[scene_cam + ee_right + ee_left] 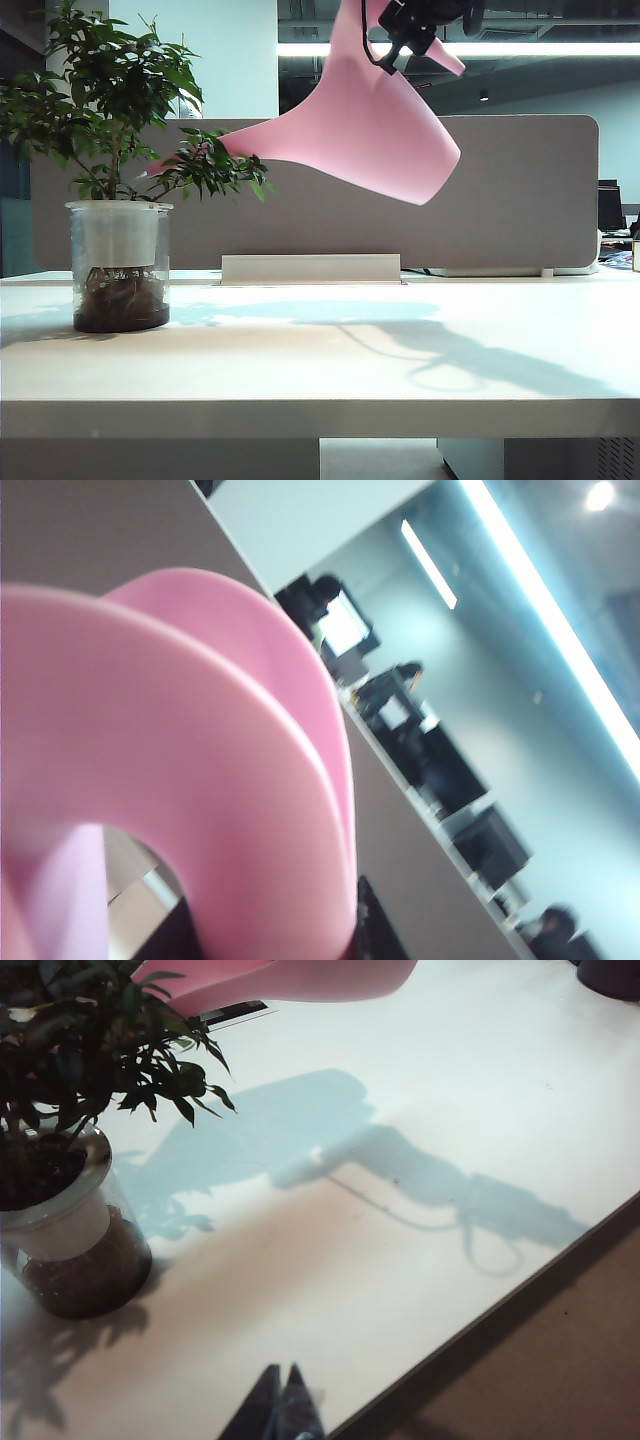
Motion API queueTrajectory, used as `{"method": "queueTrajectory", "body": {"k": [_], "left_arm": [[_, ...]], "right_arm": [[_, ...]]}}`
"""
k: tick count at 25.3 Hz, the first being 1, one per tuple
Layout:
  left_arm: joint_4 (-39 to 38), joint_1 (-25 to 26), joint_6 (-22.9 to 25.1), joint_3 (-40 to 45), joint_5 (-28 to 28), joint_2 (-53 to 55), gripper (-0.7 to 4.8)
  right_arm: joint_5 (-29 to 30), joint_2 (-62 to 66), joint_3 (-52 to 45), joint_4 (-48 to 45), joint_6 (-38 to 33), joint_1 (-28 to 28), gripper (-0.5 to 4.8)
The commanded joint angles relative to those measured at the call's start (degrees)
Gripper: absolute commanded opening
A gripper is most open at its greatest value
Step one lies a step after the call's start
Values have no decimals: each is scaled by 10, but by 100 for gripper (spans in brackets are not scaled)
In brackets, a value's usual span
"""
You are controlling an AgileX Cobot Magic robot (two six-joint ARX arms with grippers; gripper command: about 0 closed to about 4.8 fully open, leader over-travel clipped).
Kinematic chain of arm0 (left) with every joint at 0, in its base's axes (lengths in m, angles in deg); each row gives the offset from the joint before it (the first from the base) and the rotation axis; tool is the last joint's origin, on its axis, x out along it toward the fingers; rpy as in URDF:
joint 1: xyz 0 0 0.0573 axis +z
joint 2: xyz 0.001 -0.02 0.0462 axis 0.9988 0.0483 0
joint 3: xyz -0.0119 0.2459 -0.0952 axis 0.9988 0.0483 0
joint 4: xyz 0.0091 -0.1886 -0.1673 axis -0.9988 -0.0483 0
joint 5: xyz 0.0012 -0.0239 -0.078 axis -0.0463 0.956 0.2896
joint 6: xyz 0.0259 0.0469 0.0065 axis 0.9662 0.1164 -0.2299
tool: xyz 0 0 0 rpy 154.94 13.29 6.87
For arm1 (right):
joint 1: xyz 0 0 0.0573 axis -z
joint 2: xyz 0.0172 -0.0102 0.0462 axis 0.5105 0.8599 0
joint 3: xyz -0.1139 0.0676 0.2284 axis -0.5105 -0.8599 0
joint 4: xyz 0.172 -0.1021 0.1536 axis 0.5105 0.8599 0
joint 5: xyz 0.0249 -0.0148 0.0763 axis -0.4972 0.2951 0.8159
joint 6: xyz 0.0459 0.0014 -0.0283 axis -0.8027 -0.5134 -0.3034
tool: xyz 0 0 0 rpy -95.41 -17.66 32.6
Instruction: Pick up the watering can from the table, water the potted plant, and put the can back.
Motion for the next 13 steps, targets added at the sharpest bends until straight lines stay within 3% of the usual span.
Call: {"method": "queueTrajectory", "body": {"k": [1,5,8,13], "left_arm": [[5,0,2,-2,3,0,3],[5,0,2,-2,3,0,3],[5,0,2,-2,3,0,3],[5,0,2,-2,3,0,3]], "right_arm": [[-14,-9,8,5,-75,8,-5],[-30,-9,-7,27,-156,16,-5],[-28,-19,-57,22,-265,28,-5],[29,-30,-198,-118,-483,60,-5]]}}
